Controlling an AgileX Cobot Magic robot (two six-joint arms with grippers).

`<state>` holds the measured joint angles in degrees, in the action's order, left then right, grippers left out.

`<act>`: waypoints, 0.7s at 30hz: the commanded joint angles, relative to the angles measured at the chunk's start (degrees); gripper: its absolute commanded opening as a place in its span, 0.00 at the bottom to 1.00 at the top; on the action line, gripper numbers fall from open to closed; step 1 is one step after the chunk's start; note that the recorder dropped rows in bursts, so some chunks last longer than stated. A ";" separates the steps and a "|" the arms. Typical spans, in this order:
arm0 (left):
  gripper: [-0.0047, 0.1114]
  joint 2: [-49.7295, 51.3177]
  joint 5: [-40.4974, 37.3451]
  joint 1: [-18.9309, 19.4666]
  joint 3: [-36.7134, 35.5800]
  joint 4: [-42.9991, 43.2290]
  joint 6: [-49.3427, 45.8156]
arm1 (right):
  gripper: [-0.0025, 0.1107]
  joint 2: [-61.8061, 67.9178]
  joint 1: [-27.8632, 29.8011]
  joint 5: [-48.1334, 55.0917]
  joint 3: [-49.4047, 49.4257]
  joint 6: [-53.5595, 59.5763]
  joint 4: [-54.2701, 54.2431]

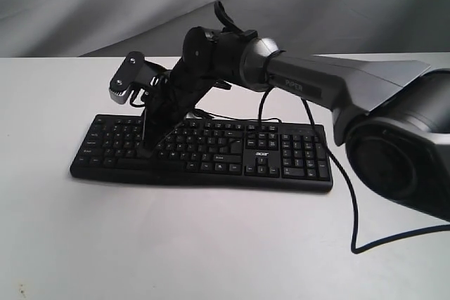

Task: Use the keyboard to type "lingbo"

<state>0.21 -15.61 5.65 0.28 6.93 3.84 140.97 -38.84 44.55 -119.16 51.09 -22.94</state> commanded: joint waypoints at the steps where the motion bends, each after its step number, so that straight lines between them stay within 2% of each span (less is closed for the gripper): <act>1: 0.04 -0.21 0.41 0.06 -0.28 -0.21 0.12 | 0.02 2.12 0.08 1.69 -2.98 -0.40 -0.54; 21: 0.04 -0.21 0.41 0.06 -0.28 -0.21 0.12 | 0.02 4.11 0.08 0.29 -3.54 -0.40 -1.85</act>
<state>0.21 -15.61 5.65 0.28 6.93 3.84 145.23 -38.84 45.64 -122.36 50.83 -24.24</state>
